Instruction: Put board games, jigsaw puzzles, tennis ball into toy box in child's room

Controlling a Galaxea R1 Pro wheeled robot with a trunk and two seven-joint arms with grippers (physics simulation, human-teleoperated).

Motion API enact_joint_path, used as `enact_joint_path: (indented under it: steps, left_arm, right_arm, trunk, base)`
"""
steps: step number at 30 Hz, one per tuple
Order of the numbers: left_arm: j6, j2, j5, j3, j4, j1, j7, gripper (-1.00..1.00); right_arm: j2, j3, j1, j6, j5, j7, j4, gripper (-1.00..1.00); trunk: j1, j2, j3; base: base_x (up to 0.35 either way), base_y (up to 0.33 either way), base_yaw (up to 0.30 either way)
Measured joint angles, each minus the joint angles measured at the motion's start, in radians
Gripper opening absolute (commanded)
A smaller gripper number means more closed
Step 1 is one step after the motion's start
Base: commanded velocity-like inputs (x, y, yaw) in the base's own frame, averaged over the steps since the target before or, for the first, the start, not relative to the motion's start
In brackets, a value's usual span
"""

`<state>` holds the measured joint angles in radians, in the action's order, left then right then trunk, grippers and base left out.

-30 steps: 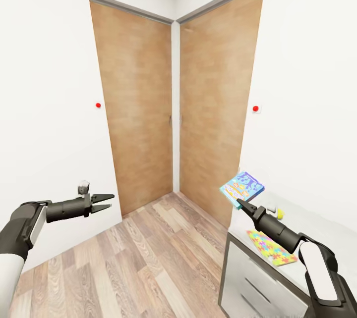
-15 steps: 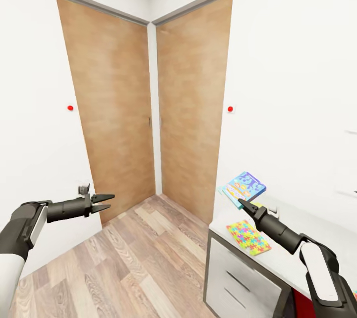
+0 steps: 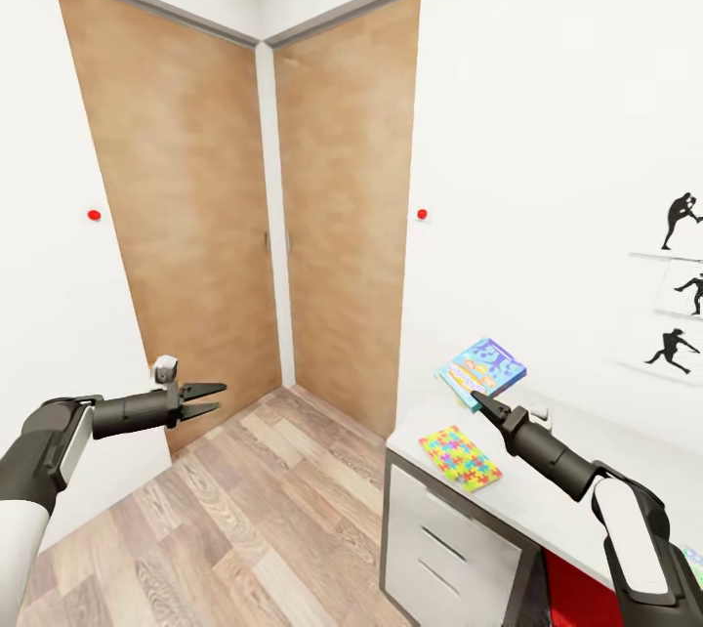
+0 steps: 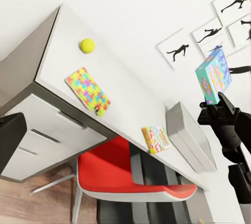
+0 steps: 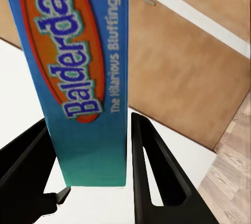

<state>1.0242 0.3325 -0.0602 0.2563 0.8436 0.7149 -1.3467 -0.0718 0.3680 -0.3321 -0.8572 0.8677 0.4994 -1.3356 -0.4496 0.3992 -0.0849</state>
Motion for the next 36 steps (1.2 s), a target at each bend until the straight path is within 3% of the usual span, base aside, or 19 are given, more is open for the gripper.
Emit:
enact_joint_path:
  steps: [21,36]
  left_arm:
    - [0.0,0.001,0.0,0.0,0.0,0.0,0.0,1.0]
    - [0.0,0.001,0.001,-0.001,0.0,0.0,0.0,1.0]
  right_arm:
    - [-0.001,0.035,0.0,-0.003,-0.004,0.023,0.002,-1.0]
    - [-0.002,0.037,0.0,-0.003,-0.005,0.023,0.004,-1.0]
  trunk:
    - [0.0,0.0,0.007]
    - [0.0,0.0,0.007]
  base:
    - [0.0,0.0,-0.267]
    - [0.0,0.0,-0.276]
